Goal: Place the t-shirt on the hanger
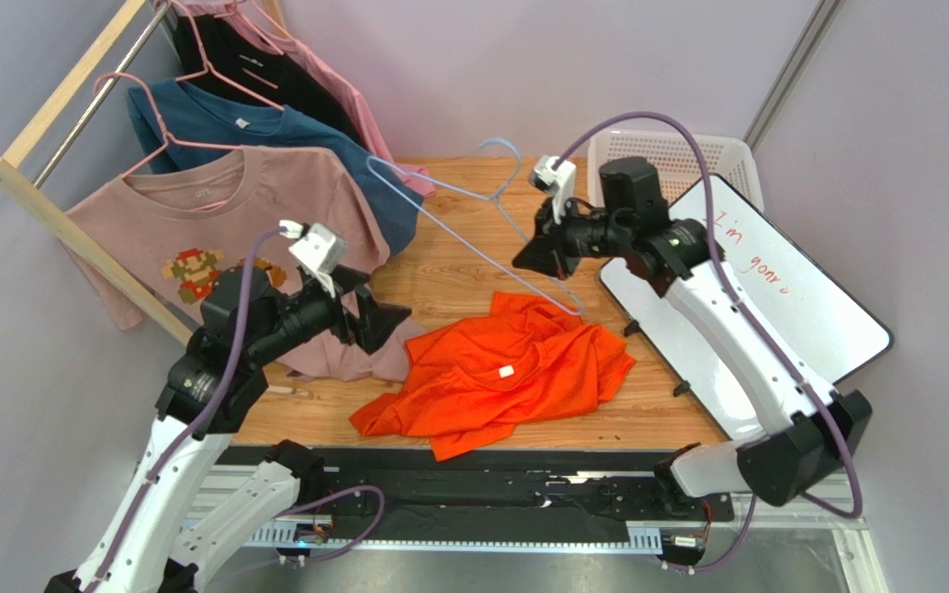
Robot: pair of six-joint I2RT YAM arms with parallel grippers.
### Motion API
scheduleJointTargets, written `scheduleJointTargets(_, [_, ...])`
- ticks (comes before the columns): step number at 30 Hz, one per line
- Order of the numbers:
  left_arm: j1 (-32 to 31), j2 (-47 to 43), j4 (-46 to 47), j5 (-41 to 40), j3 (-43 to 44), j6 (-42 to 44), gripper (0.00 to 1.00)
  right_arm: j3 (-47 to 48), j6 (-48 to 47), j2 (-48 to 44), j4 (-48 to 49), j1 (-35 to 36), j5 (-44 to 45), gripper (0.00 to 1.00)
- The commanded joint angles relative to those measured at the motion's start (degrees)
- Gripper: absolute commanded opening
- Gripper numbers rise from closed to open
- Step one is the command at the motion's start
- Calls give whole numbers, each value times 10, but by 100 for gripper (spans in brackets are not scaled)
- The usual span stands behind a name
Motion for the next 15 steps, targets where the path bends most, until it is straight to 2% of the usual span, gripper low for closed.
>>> scheduleJointTargets(1, [-3, -1, -204, 146, 38, 316, 99, -31, -259, -85, -171, -20, -22, 0])
scheduleJointTargets(3, [-3, 8, -261, 151, 32, 355, 99, -59, -359, -104, -264, -21, 3, 0])
scheduleJointTargets(7, [-3, 45, -334, 195, 14, 451, 99, -114, -449, -150, -367, -20, 41, 0])
scheduleJointTargets(10, [-3, 82, -365, 222, 7, 536, 96, -133, -490, -167, -413, -21, 64, 0])
scheduleJointTargets(15, [-7, 154, -356, 228, -6, 645, 91, -135, -531, -151, -482, -21, 89, 0])
